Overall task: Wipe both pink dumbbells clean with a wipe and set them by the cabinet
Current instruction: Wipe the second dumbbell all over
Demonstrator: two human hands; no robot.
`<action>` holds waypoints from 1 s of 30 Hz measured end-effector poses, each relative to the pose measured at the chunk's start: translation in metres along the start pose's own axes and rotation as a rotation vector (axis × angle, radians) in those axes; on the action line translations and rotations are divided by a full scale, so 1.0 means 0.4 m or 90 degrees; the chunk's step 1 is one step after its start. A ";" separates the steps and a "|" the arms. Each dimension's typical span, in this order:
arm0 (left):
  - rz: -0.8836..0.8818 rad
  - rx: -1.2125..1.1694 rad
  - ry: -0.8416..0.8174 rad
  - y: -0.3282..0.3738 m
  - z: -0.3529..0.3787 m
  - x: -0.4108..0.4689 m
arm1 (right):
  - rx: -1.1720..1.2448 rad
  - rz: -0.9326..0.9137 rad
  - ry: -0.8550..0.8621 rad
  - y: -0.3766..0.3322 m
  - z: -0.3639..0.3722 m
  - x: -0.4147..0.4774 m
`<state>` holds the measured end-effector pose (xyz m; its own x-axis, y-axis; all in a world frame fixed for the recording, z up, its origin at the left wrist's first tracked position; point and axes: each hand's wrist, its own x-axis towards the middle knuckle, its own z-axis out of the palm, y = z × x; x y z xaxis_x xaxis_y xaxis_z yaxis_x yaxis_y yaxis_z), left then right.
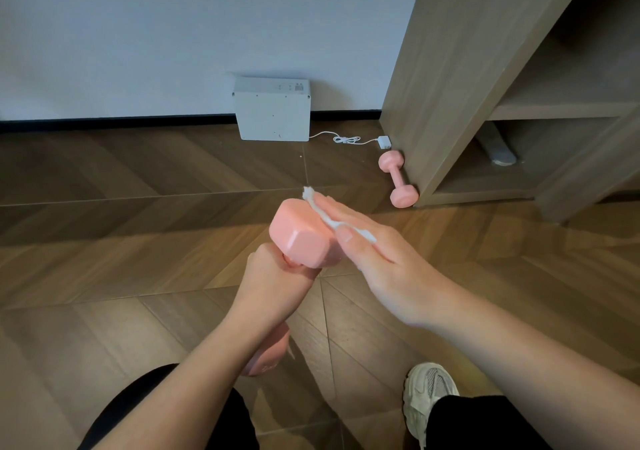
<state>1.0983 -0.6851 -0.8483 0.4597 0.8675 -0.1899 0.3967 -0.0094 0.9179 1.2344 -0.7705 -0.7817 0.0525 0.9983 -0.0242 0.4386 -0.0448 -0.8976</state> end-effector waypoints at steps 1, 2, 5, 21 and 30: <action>-0.001 0.005 0.003 -0.001 -0.005 0.004 | -0.024 -0.041 -0.004 0.003 0.005 -0.010; 0.000 0.003 0.008 -0.001 -0.011 0.007 | -0.038 -0.067 -0.007 0.007 0.009 -0.018; 0.034 0.038 0.006 -0.006 -0.016 0.006 | -0.004 -0.016 0.006 0.011 0.008 -0.011; 0.009 0.126 -0.024 -0.016 0.009 0.006 | -0.087 -0.076 0.024 -0.003 0.033 -0.020; 0.012 0.105 -0.020 -0.002 0.026 0.007 | -0.072 -0.045 0.040 -0.008 0.020 0.003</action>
<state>1.1077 -0.6878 -0.8530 0.4915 0.8507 -0.1865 0.5116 -0.1087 0.8523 1.2261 -0.7689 -0.7825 0.0727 0.9951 0.0676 0.5418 0.0175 -0.8403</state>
